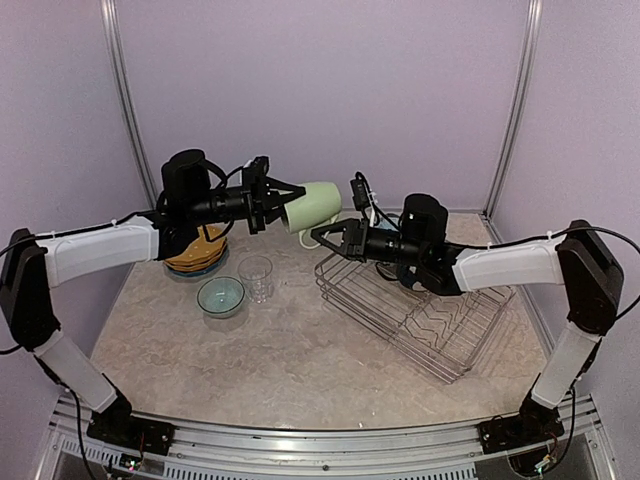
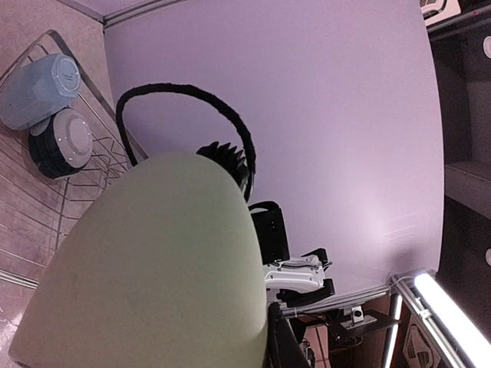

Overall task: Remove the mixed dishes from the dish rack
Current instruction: Pass from the right arm to the left, then place the cup at the corner of the board.

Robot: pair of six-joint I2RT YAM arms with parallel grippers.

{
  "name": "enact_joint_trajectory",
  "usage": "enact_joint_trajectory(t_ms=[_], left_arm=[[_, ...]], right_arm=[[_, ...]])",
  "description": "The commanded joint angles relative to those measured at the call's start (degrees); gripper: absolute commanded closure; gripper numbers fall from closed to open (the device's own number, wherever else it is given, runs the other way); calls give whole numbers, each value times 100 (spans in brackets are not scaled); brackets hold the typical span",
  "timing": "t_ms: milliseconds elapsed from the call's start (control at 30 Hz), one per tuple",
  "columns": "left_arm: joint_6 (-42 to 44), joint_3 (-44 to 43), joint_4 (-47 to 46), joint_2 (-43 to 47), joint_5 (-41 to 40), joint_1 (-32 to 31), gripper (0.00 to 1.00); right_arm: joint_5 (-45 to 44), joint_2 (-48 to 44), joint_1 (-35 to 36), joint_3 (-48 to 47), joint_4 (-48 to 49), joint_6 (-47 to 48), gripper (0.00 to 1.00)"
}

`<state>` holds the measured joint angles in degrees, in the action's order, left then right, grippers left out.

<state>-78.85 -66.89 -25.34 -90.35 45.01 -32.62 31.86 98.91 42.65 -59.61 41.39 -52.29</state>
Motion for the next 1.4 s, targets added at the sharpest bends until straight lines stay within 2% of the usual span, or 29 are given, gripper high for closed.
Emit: enact_joint_trajectory(t_ms=[0,100,200,367,567,833,1067,1367], left_arm=[[114,229,333,310,-4,206,100],[437,291,904,569,-100,352,100],[968,248,1880,999,-322,541,100],[2034,-192,4255,1651,-851,901,100],[2984,-531,6380,2051,-1580,1391,100],[3705,-851,8423,2324,-2818,1813,100],[3913,-759,9300,2097,-3593,2070,100],[4106,-321,9332,1596,-3761,2514,100]], right_arm=[[-106,4,57,-353,133,395,73],[-322,-8,55,-490,-495,724,60],[-752,-103,58,-612,-1500,1333,46],[-1557,-309,23,-819,-2816,2276,30],[-2448,-453,-150,-1181,-4078,3136,21],[-3560,-478,-575,-1553,-5390,3816,10],[-4091,-360,-960,-1785,-5900,3964,4],[-4237,356,-1391,-2396,-6378,4007,0]])
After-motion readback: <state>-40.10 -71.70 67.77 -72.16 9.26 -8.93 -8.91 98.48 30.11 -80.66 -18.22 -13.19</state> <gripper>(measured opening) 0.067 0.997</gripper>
